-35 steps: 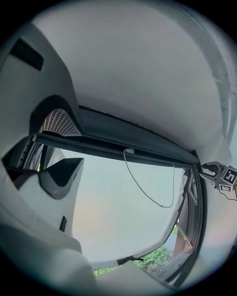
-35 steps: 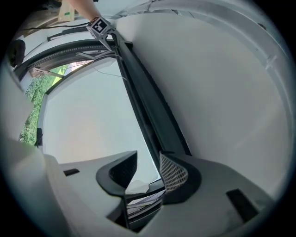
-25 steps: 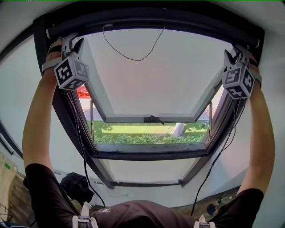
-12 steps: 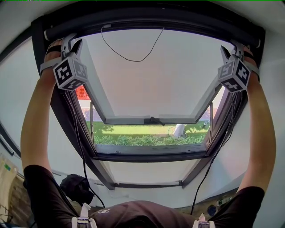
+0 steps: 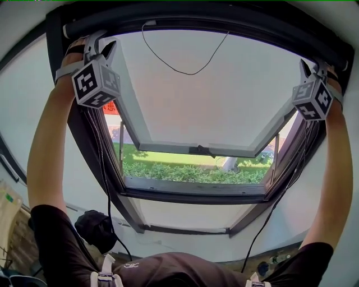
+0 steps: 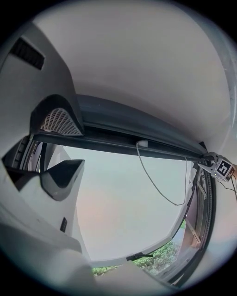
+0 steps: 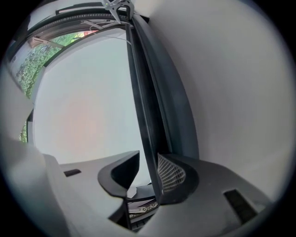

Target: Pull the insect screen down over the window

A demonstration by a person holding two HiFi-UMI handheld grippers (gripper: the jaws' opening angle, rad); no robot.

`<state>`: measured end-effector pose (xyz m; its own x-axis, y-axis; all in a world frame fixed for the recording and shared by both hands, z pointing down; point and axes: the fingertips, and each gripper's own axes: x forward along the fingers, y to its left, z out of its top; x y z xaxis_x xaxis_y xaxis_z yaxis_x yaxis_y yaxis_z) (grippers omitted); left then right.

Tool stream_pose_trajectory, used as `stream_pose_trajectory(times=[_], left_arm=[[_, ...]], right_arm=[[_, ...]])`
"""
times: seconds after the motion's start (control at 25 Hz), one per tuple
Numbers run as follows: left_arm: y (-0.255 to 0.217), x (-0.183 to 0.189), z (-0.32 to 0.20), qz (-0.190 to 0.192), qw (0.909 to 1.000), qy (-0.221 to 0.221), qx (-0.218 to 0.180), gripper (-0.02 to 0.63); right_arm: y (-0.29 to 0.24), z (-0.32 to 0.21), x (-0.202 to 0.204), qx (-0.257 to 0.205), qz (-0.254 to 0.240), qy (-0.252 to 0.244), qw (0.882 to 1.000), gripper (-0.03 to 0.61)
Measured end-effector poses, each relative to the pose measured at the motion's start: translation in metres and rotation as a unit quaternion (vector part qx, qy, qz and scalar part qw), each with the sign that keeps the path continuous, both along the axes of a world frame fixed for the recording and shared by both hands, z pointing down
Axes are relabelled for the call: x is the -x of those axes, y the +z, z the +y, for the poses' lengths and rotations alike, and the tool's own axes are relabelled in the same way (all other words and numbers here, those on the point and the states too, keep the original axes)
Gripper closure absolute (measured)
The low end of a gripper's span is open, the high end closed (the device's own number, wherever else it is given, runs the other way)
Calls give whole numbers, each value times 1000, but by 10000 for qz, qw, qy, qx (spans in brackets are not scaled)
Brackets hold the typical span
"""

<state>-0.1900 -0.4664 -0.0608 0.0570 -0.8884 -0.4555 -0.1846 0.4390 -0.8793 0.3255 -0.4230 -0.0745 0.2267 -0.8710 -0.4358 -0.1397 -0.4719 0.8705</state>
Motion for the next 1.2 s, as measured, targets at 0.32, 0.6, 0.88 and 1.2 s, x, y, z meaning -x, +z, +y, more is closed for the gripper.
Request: stream_pose_trajectory(times=[0.32,0.6,0.88,1.2], left_arm=[[6,7,0,-185,9991,-339,180,514],[36,6,2,-447,9958,-333,721,526],[78,-2,10,-738,9884,-345,1281,522],[130,4,7,-919,9768,-279,1916,552]], right_arm=[[10,0,2,75,237,90,9997,488],[41,0,2,430,268,17,9987,479],[84,2,-1,1016,294,156,9943,468],[133,3,5,1550,362,166,9871,465]])
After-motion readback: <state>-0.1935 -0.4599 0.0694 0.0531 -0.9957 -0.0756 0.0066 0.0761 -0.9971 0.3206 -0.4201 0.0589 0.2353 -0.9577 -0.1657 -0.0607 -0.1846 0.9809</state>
